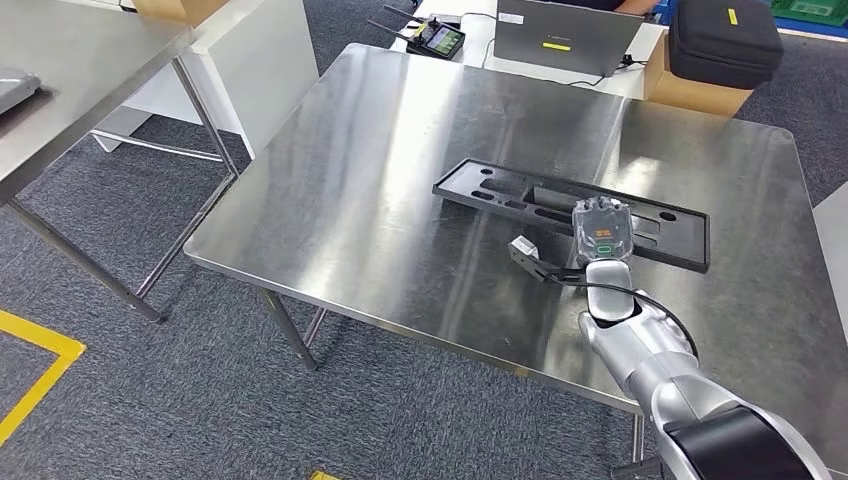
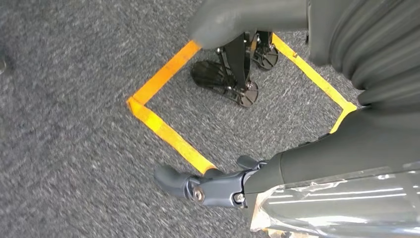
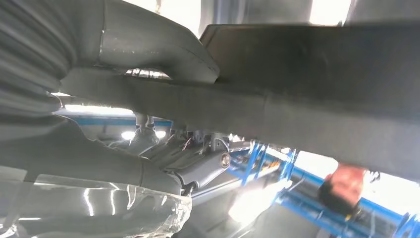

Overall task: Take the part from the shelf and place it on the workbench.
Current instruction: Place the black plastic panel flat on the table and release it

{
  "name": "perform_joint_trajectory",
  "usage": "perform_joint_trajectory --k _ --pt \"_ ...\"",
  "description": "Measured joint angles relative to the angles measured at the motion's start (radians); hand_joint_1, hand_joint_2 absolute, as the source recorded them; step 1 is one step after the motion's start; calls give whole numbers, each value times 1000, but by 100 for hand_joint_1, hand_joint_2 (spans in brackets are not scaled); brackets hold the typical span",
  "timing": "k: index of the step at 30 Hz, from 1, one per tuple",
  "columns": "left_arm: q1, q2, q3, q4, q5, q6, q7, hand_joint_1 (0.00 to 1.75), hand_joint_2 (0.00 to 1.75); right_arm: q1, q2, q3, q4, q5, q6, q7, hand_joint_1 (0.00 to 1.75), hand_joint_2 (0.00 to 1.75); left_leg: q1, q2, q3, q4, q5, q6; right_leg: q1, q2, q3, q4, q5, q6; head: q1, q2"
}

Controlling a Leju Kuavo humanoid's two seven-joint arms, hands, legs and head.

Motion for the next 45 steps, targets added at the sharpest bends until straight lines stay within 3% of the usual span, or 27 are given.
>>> perform_joint_trajectory --k 4,10,14,17,21,26,39,45 --pt "2 0 0 0 0 0 -1 0 175 3 1 -13 43 -6 -1 -4 175 175 -13 -4 -1 0 -3 10 -3 -3 2 -3 2 5 0 0" --pt "2 0 0 0 -9 0 -10 0 175 15 1 -38 74 -1 -3 -4 175 175 -15 -4 -1 0 -3 19 -5 -2 5 -10 4 15 0 0" --pt "2 0 0 -1 -18 2 -15 0 175 39 1 -60 76 9 -13 -4 0 175 -16 -4 -1 0 -3 22 -6 -2 6 -11 6 17 0 0" --pt "1 0 0 -2 -20 9 -12 0 175 54 0 -67 76 11 -15 -4 0 175 -17 -4 -1 0 -3 23 -6 -2 6 -11 6 18 0 0" --pt "1 0 0 -3 -22 11 9 0 0 70 -1 -68 62 11 -15 -1 0 175 -16 -4 0 0 -3 23 -9 -2 5 -11 6 18 0 0" --pt "1 0 0 -3 -35 -8 58 0 0 92 -6 -73 10 11 -15 1 0 175 -14 -4 1 0 -3 23 -9 -2 5 -11 6 18 0 0" --pt "1 0 0 -3 -41 -21 76 0 0 156 -14 -134 -108 11 -13 -56 0 175 -14 -4 2 0 -3 23 -9 -2 6 -11 6 18 0 0" --pt "1 0 1 -3 -49 -30 78 0 0 226 9 -240 -257 -4 24 -221 0 175 -14 -4 1 0 -3 23 -9 -2 6 -11 6 18 0 0"
